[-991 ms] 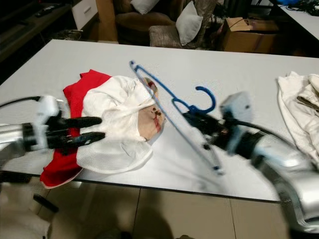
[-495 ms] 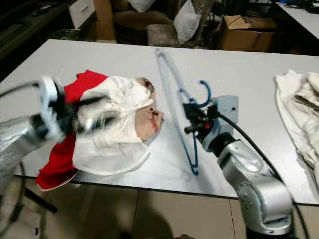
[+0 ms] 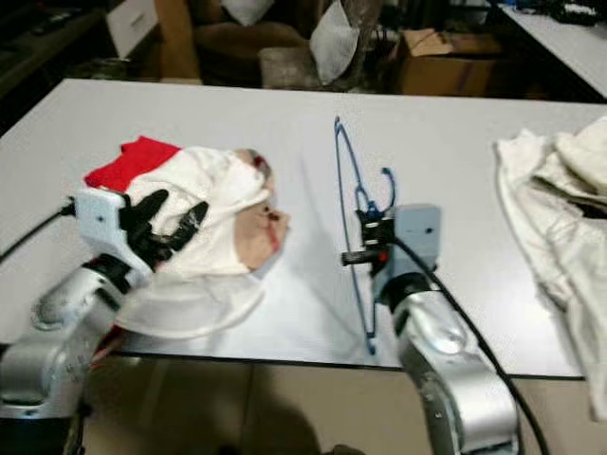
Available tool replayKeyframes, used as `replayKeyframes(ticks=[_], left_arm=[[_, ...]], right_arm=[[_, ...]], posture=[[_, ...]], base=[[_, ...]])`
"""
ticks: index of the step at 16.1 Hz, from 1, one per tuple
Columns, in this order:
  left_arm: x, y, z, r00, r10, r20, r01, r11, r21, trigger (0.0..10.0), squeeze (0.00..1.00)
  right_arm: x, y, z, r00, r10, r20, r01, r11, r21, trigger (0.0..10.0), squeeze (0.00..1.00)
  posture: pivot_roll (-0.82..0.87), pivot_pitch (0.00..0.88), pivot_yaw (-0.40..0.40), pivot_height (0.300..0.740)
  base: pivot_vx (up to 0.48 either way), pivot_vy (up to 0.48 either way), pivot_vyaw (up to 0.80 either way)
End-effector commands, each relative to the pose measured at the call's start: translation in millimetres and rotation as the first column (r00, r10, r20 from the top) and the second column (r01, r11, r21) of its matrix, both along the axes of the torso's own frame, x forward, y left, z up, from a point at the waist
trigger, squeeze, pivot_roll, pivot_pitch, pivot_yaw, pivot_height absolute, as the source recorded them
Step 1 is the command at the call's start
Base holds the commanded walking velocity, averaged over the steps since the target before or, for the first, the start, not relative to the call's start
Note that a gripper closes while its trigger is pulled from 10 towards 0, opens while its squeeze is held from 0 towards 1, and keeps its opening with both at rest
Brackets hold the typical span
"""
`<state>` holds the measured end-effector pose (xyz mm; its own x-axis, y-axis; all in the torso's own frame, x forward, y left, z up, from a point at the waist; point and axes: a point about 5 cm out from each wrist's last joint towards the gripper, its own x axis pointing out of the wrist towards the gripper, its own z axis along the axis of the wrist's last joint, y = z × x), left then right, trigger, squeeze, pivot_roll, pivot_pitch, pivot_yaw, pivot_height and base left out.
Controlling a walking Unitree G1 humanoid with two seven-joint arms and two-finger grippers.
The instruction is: Hang hanger
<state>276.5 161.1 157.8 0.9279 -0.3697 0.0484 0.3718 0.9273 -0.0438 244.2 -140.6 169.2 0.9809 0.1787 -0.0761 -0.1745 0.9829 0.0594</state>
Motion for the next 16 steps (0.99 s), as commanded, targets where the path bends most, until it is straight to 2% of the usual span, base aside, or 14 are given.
replayKeyframes(ticks=[1, 2, 4, 7, 8, 9, 13, 16], left_arm=[[-1.2, -12.7, 2, 0.999, -0.033, 0.030, 0.032, 0.999, 0.029, 10.0, 0.07], [-0.8, -13.7, 3, 0.999, -0.025, 0.031, 0.025, 0.999, 0.023, 10.0, 0.07], [2.2, -13.9, 3, 1.000, 0.002, 0.028, -0.002, 1.000, -0.001, 10.0, 0.06], [4.2, -14.6, 2, 0.999, 0.014, 0.033, -0.014, 1.000, 0.007, 10.0, 0.06], [5.4, -17.1, 3, 0.999, 0.011, 0.039, -0.012, 1.000, 0.013, 10.0, 0.06], [5.5, -19.0, 4, 0.999, 0.009, 0.045, -0.010, 1.000, 0.014, 10.0, 0.06], [3.6, -19.3, 5, 0.999, 0.009, 0.043, -0.009, 1.000, 0.021, 10.0, 0.06], [7.7, -18.6, 4, 0.999, 0.005, 0.041, -0.006, 1.000, 0.028, 10.0, 0.06]], right_arm=[[2.0, -2.2, 4, 0.999, -0.034, 0.032, 0.035, 0.999, -0.025, 10.0, 0.00], [3.2, -3.4, 6, 0.997, -0.055, 0.058, 0.059, 0.996, -0.065, 10.0, 0.00], [2.1, -0.6, 12, 0.994, -0.045, 0.098, 0.046, 0.999, -0.011, 10.0, 0.00], [-0.5, -1.0, 15, 0.991, -0.056, 0.119, 0.060, 0.998, -0.030, 10.0, 0.00], [-0.5, -0.1, 21, 0.986, -0.057, 0.158, 0.054, 0.998, 0.024, 10.0, 0.00], [1.8, 1.2, 24, 0.981, -0.062, 0.181, 0.058, 0.998, 0.028, 10.0, 0.00], [4.8, 11.2, 22, 0.984, -0.022, 0.176, 0.016, 0.999, 0.035, 10.0, 0.00], [4.1, 13.0, 25, 0.980, -0.012, 0.199, 0.007, 1.000, 0.027, 10.0, 0.00]], posture=[[-0.08, 0.028, 0.021, 0.740], [-0.09, 0.031, 0.021, 0.740], [-0.10, 0.036, 0.023, 0.740], [-0.11, 0.040, 0.025, 0.740], [-0.11, 0.040, 0.026, 0.740], [-0.10, 0.041, 0.026, 0.740], [-0.08, 0.056, 0.023, 0.740], [-0.10, 0.050, 0.039, 0.740]], base=[[0.000, -0.480, 0.00], [0.000, -0.480, 0.00], [0.000, -0.480, 0.00], [0.000, -0.480, 0.00], [0.000, -0.480, 0.00], [0.000, -0.480, 0.00], [0.000, -0.480, 0.00], [0.000, -0.480, 0.00]])
